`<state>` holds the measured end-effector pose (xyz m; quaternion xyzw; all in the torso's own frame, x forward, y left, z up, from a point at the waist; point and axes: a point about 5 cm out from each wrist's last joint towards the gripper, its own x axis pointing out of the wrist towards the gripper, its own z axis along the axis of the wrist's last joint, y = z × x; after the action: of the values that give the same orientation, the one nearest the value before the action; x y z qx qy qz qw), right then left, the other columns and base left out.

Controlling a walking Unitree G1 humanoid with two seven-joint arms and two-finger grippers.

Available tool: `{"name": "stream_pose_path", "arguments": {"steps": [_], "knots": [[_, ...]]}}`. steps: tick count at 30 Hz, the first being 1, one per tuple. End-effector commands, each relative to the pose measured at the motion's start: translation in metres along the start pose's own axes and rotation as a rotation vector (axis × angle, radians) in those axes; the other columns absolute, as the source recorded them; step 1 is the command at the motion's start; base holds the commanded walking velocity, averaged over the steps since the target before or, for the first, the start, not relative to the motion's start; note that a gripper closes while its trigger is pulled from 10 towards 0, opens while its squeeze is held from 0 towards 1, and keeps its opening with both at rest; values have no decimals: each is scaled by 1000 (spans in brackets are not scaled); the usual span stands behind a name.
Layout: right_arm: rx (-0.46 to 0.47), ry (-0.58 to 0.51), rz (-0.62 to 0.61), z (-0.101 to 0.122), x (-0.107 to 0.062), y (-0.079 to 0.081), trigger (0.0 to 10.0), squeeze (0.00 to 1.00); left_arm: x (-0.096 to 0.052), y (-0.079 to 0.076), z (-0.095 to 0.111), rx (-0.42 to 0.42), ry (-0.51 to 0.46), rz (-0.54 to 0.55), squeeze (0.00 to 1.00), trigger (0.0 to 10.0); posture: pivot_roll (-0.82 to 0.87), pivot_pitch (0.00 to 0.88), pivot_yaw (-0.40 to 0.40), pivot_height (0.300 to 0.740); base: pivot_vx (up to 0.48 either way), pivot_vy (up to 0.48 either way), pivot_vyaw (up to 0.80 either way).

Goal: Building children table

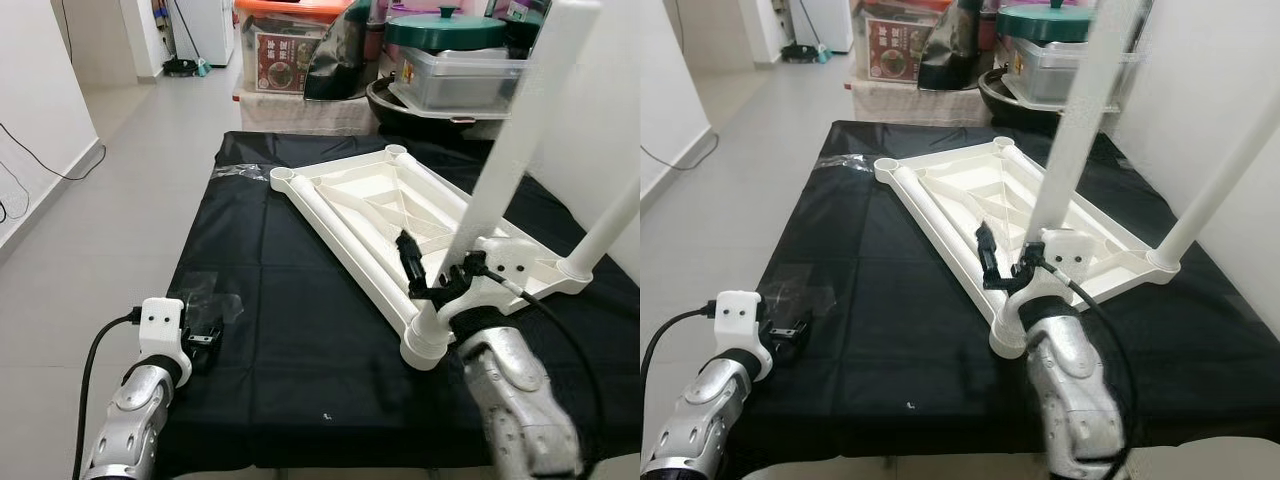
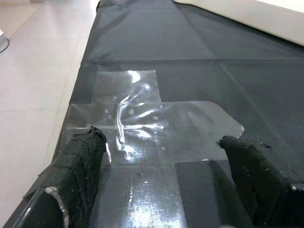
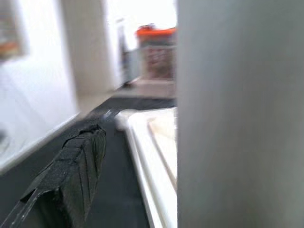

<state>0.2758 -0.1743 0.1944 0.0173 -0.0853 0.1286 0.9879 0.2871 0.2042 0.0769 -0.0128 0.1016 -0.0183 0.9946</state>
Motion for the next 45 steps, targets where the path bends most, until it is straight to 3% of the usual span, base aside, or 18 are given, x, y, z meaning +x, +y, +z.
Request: {"name": "stream_pose_path", "arguments": {"steps": [1, 5, 6, 7, 8, 17, 18, 21, 22, 23, 24, 26, 27, 33, 39, 45], "knots": [[11, 30, 33, -4, 1, -5, 10000, 1000, 2, -1, -1, 14, 4, -8, 0, 10000, 91, 0, -55, 740, 0, 0, 0], [-49, 63, 113, -1, 4, -20, 10000, 1000, 1, 0, -2, 14, 5, -5, 0, 10000, 94, 0, -57, 740, 0, 0, 0], [-79, 80, 138, -1, 5, -28, 10000, 624, 0, 0, -2, 13, 6, -4, 0, 10000, 95, 0, -59, 740, 0, 0, 0], [-97, 91, 151, -1, 6, -32, 10000, 624, 0, 0, -3, 13, 7, -4, 0, 10000, 95, 0, -59, 740, 0, 0, 0], [-107, 99, 162, 0, 7, -35, 10000, 0, 0, 0, -3, 12, 7, -4, 0, 10000, 95, 0, -59, 740, 0, 0, 0], [-137, 122, 263, 10, 20, -75, 10000, 0, 1, 0, -2, 15, 6, -6, 0, 10000, 101, 0, -62, 740, 0, 0, 0], [-126, 128, 310, 13, 21, -80, 7882, 0, 1, 0, -2, 17, 6, -5, 0, 10000, 106, 0, -64, 740, 0, 0, 0], [-122, 131, 328, 13, 21, -81, 7882, 0, 1, 1, -2, 17, 6, -5, 0, 10000, 110, 0, -67, 740, 0, 0, 0], [-122, 142, 373, 13, 20, -82, 4706, 0, 1, 1, -2, 18, 6, -5, 0, 10000, 112, 0, -69, 740, 0, 0, 0], [-122, 142, 373, 13, 20, -82, 4706, 0, 1, 1, -2, 18, 6, -5, 0, 10000, 112, 0, -69, 740, 0, 0, 0], [-118, 153, 419, 13, 18, -83, 1647, 0, 0, 1, -3, 18, 7, -4, 0, 10000, 113, 0, -71, 740, 0, 0, 0], [-116, 161, 447, 13, 16, -83, 1647, 0, 0, 1, -3, 18, 7, -4, 0, 10000, 113, 0, -71, 740, 0, 0, 0], [-99, 163, 480, 11, 15, -82, 0, 0, 0, 1, -3, 18, 7, -4, 0, 10000, 115, 0, -72, 740, 0, 0, 0], [-57, 175, 550, 2, 12, -80, 0, 0, 0, -1, -4, 20, 9, -11, 0, 10000, 115, 0, -69, 740, 0, 0, 0], [-15, 160, 513, -3, 13, -83, 0, 0, 2, -1, -3, 26, 8, -16, 0, 10000, 112, 0, -67, 740, 0, 0, 0], [54, 160, 396, -20, 11, -78, 0, 0, 2, -1, -4, 24, 9, -17, 0, 10000, 111, 0, -67, 740, 0, 0, 0]]}}
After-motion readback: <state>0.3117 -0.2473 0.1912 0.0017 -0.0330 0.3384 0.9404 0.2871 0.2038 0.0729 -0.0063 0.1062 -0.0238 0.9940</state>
